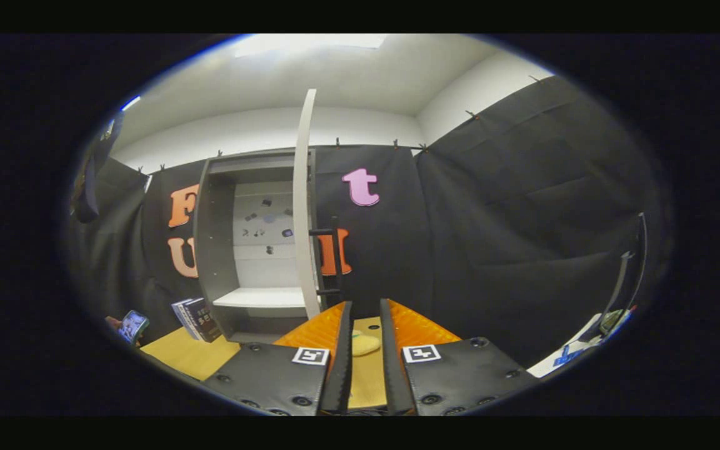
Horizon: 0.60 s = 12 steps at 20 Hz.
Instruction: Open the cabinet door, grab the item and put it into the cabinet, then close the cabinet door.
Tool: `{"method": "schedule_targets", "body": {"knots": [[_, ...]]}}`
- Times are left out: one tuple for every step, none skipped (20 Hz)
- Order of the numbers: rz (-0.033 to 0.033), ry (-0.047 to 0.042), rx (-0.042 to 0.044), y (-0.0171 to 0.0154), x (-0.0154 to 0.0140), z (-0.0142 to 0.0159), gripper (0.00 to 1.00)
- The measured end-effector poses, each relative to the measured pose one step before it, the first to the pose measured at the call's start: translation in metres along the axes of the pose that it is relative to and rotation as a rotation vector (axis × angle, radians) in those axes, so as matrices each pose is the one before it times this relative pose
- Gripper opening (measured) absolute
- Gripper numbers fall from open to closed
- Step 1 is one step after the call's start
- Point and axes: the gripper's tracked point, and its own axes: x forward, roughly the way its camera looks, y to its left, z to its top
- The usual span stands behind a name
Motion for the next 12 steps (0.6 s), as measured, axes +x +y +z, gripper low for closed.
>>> {"method": "schedule_targets", "body": {"knots": [[-0.02134, -0.01324, -0.00580, 0.00677, -0.01736, 0.00148, 0.25], [-0.01192, -0.00985, -0.00749, 0.00991, -0.01424, 0.00075, 0.25], [-0.00687, -0.00535, -0.00962, 0.01084, -0.01197, -0.00195, 0.24], [-0.00137, -0.00441, -0.00562, 0.01316, -0.01099, -0.00255, 0.24], [0.00641, 0.00091, -0.00105, 0.01537, -0.00684, -0.00432, 0.26], [0.00232, 0.00607, 0.00224, 0.01326, -0.00462, -0.00704, 0.28], [0.02084, 0.01123, 0.00630, 0.01649, -0.00609, -0.00921, 0.31], [0.02001, 0.01387, 0.00490, 0.01645, -0.00003, -0.00958, 0.33], [0.01946, 0.01185, 0.00565, 0.01214, 0.00493, -0.00740, 0.35], [0.01520, 0.01279, 0.00498, 0.01187, 0.00545, -0.00904, 0.38], [0.01918, 0.01493, 0.00248, 0.01146, 0.00596, -0.00814, 0.45], [0.01924, 0.01761, -0.00442, 0.00924, 0.00762, -0.00916, 0.52]]}}
